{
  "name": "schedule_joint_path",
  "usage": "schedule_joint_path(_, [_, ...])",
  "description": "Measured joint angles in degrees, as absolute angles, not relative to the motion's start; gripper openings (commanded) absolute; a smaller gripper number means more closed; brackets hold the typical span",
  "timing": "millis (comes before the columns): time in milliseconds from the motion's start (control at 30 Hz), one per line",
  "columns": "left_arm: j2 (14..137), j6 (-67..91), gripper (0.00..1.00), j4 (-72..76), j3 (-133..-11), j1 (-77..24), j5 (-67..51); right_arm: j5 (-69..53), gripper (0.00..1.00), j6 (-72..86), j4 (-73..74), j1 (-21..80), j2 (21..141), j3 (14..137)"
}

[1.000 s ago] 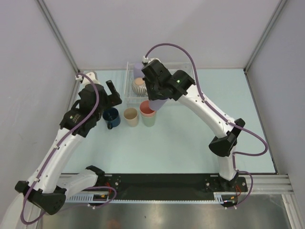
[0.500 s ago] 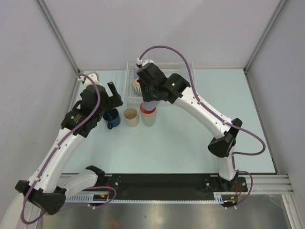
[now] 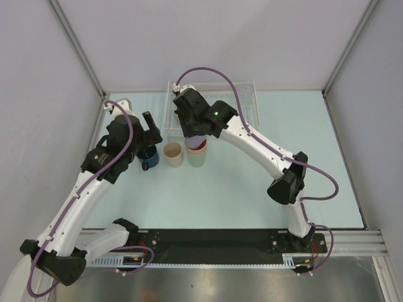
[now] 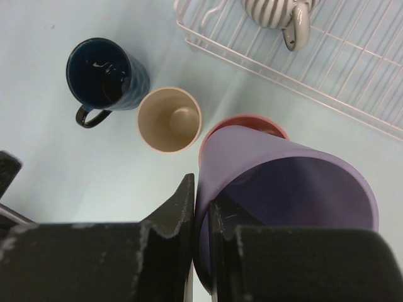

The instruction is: Unload the cups from the dish rack

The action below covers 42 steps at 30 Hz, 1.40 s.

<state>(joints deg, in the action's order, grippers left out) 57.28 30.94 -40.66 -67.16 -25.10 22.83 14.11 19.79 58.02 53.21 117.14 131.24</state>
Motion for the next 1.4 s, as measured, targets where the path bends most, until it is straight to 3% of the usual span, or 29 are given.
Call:
schedule_joint_path(467, [56.99,30.87,1.00,-40.64,-66.22,-25.10,22.92,14.11,0.00,19.35,58.11,51.27,121.19,131.26])
schedule_joint_path(567, [57.28,30.87,1.00,-40.62,-66.22,-25.10,22.90,14.11,0.07,19.35,58.08,51.18,121.19,131.26])
schedule_joint_path(833, [57.76,30.89,1.00,-40.49,-66.17,-25.10,22.74,13.63,0.07,19.38,57.91,51.20,121.19,130.58])
schedule_joint_path(1200, [57.67,30.92,1.00,-40.40,-64.97,-25.10,22.26,13.04,0.42,19.70,56.99,52.18,121.19,126.43])
schedule_joint_path(1400, [57.63,30.92,1.00,-40.40,-64.82,-25.10,22.13,13.08,0.44,19.79,56.62,52.69,121.01,126.43])
